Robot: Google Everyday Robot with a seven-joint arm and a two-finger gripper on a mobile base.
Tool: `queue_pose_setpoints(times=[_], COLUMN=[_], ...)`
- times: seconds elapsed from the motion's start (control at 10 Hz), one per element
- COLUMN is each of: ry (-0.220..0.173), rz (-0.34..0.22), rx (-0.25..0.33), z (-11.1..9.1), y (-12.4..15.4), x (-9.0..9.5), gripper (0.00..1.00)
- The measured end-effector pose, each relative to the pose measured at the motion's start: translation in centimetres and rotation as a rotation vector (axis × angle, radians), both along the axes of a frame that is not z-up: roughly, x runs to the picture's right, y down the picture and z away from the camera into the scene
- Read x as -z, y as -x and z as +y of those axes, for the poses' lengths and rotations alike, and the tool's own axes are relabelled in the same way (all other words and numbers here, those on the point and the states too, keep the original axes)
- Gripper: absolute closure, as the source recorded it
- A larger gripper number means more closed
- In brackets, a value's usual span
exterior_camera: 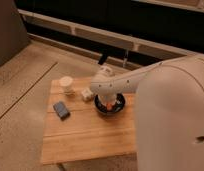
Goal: Place the pepper in the ceramic bowl
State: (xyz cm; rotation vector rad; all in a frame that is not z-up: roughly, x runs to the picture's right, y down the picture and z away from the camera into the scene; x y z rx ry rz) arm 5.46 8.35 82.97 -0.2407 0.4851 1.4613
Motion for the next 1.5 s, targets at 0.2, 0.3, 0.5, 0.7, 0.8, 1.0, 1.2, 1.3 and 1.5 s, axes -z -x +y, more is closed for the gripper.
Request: queue_pose_setpoints(times=[0.2, 0.3, 0.5, 0.7, 0.8, 1.0, 1.2, 1.3, 1.5], ry=[0.000, 0.000, 0.000, 0.000, 0.000, 0.000, 0.000, 0.000, 0.000], rz=[0.000, 0.000, 0.000, 0.000, 0.000, 0.000, 0.000, 0.000, 0.000], rx=[0.000, 0.000, 0.000, 0.000, 0.000, 0.000, 0.000, 0.000, 0.000], z=[-0.01, 0.00, 0.00, 0.00, 0.00, 0.00, 0.00, 0.00, 0.00], y=[0.00, 0.00, 0.00, 0.01, 0.00, 0.01, 0.01, 0.01, 0.01], x=[0.00, 0.00, 0.00, 0.00, 0.00, 0.00, 0.00, 0.00, 0.00], gripper=[0.61, 0.53, 0.34, 0.21, 0.20, 0.20, 0.20, 0.20, 0.20])
